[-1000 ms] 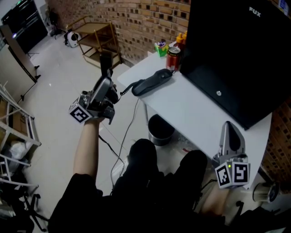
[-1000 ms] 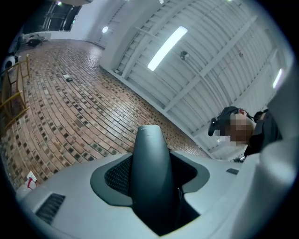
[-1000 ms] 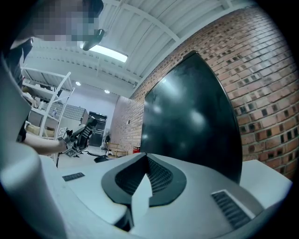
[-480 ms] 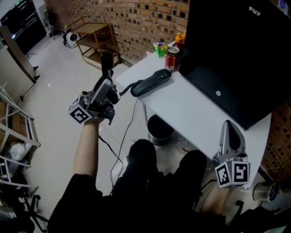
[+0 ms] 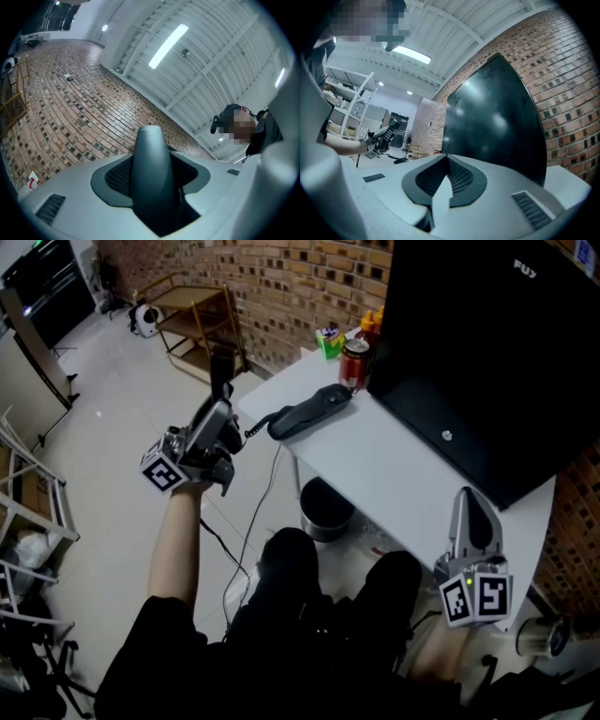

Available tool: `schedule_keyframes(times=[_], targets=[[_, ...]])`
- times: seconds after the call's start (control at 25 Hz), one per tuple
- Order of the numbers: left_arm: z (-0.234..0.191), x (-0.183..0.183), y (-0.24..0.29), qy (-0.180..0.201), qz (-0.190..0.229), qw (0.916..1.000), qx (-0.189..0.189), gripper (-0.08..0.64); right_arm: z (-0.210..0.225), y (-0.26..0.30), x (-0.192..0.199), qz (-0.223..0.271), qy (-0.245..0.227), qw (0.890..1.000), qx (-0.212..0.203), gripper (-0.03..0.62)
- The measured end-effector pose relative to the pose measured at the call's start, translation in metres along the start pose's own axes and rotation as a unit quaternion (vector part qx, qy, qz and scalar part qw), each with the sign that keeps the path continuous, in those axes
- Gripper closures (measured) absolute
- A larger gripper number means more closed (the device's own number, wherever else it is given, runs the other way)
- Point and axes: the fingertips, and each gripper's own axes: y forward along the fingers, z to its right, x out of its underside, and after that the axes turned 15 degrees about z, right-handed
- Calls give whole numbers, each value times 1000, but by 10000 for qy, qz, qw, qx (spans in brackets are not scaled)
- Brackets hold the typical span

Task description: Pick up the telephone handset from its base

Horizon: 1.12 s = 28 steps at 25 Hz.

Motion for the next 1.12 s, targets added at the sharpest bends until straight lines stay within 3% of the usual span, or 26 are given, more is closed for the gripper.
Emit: schedule_keyframes(times=[1.12], targets=[[16, 7, 10, 102, -82, 9999, 86, 307, 17, -17, 0, -47, 117, 9999, 85, 583]])
